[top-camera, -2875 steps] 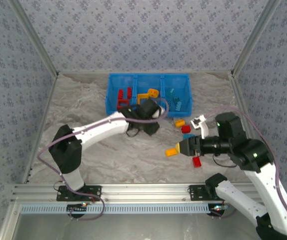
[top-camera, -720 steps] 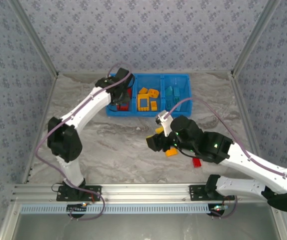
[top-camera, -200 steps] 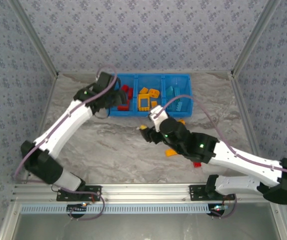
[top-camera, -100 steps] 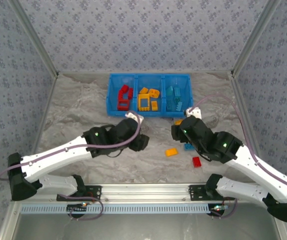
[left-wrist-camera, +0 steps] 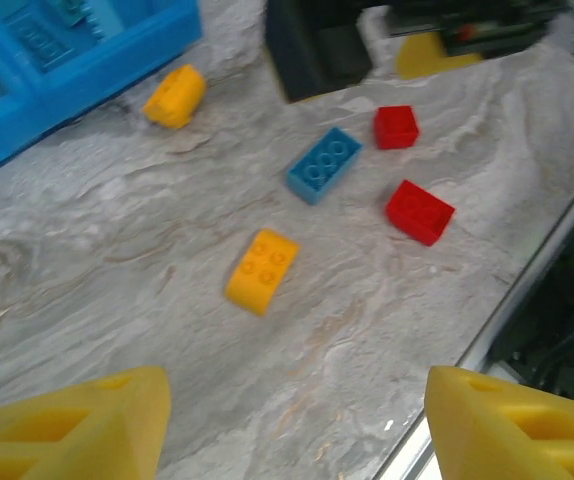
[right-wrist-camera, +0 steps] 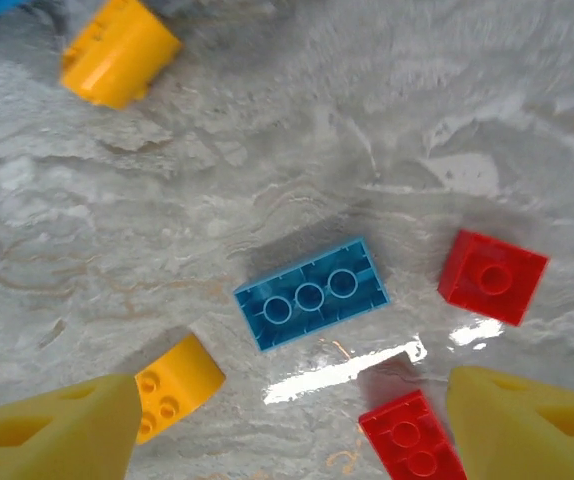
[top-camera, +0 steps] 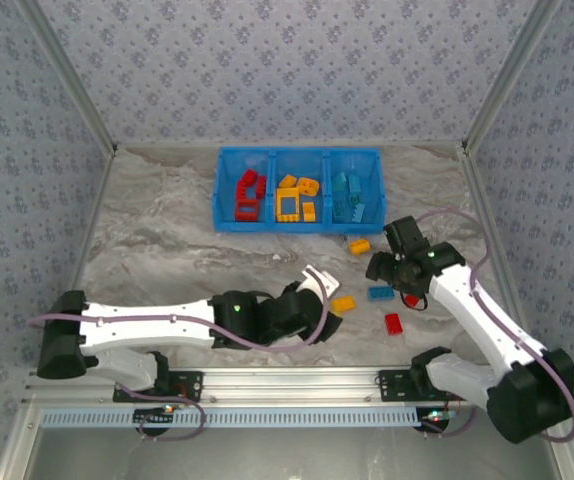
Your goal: Sort the legos into containers by color
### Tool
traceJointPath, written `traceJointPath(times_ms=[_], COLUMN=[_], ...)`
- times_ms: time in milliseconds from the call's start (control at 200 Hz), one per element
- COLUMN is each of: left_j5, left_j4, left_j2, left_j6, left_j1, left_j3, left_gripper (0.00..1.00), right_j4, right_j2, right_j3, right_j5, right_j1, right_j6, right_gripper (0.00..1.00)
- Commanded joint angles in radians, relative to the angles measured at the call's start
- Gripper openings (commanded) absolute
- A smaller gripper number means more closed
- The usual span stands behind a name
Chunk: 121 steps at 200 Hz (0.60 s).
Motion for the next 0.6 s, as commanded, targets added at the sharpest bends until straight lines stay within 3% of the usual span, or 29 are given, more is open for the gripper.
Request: traceJointPath(times_ms=[0, 250, 350, 599], left_j5=[-0.044, -0.05, -0.056, -0.059], left_j4=[0.08, 0.12, 0.115, 0.147], left_j2=[0.062, 0.116, 0.118, 0.085], left_j6=[0.083, 0.146, 0.145, 0.158], left_j1=[-0.054, -0.099, -0.099, -0.102], left_j3=[0.057, 0.094, 0.102, 0.081], left_gripper=[0.68, 0.69, 0.69, 0.7], right_j4=[0.064, 0.162, 0.151, 0.199], right_j2=[0.022, 0.05, 0.105, 0.208], right_j3=[-0.037, -0.081, -0.067, -0.108], right_j5=[-0.128, -0.103, -0.097, -0.171], right_j1=[-0.061, -0.077, -0.088, -0.098], right_j6=[0.094, 0.37, 0.424, 0.512], right_gripper=[0.77, 0.73, 0.69, 0.69])
